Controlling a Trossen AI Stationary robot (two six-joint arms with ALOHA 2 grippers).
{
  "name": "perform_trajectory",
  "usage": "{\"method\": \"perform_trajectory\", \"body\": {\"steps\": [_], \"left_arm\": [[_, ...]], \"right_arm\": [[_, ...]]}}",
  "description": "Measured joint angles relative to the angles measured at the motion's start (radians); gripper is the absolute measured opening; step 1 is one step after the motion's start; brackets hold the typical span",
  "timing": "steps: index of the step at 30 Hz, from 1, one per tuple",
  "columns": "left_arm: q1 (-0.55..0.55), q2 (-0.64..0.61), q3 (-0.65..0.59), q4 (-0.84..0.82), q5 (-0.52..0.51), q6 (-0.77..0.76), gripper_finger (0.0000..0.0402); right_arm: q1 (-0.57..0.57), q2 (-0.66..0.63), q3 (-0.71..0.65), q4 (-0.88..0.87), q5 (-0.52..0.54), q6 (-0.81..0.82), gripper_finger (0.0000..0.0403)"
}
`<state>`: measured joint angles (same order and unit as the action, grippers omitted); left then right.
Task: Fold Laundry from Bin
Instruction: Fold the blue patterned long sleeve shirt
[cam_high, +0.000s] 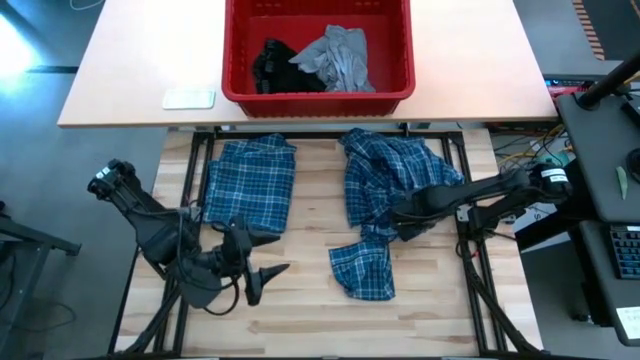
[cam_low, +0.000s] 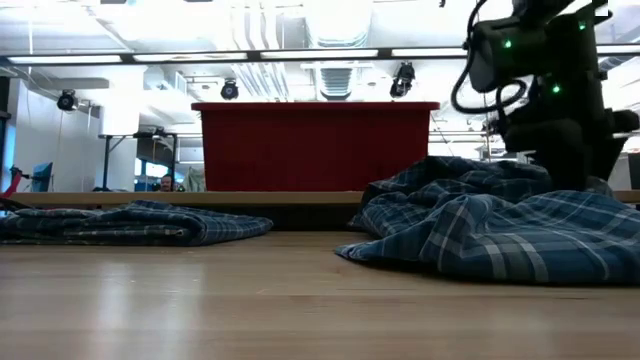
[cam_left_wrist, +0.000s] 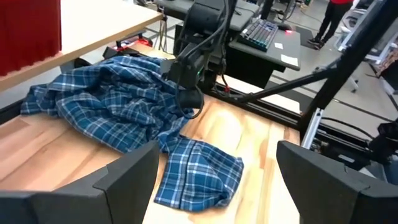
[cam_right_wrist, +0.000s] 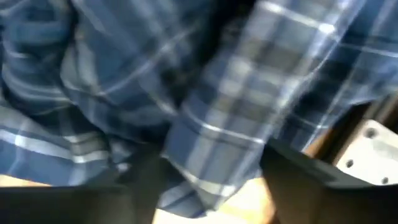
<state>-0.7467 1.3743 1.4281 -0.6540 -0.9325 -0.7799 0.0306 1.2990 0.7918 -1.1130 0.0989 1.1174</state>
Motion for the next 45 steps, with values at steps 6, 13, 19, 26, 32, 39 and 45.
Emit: {"method": "perform_trajectory", "body": {"steps": [6, 13, 19, 26, 32, 39, 45], "left_arm": [[-0.039, -0.007, 0.000, -0.011, 0.000, -0.002, 0.0308], [-0.071, 0.005, 0.000, -0.142, 0.045, -0.072, 0.0308], [-0.066, 0.036, 0.000, -0.160, 0.032, -0.070, 0.0308], [-0.051, 0.075, 0.000, -0.228, 0.006, -0.133, 0.0308], [0.021, 0.175, -0.023, -0.305, 0.089, -0.286, 0.0308], [0.154, 0.329, -0.121, -0.099, 0.376, -0.173, 0.0308], [0.202, 0.455, -0.135, -0.056, 0.512, -0.081, 0.0308]], "right_arm": [[0.065, 0.008, 0.119, 0.045, 0.026, -0.024, 0.0028], [0.226, -0.031, 0.545, 0.183, 0.090, -0.065, 0.0009], [0.282, -0.029, 0.868, 0.387, 0.354, -0.318, 0.0009], [0.243, -0.029, 1.103, 0.295, 0.746, -0.621, 0.0009], [0.213, -0.029, 1.203, -0.297, 0.736, -0.352, 0.0009], [0.213, -0.086, 0.975, -0.326, 0.394, -0.160, 0.0034], [0.267, -0.087, 0.777, -0.436, 0.287, -0.066, 0.0130]]}}
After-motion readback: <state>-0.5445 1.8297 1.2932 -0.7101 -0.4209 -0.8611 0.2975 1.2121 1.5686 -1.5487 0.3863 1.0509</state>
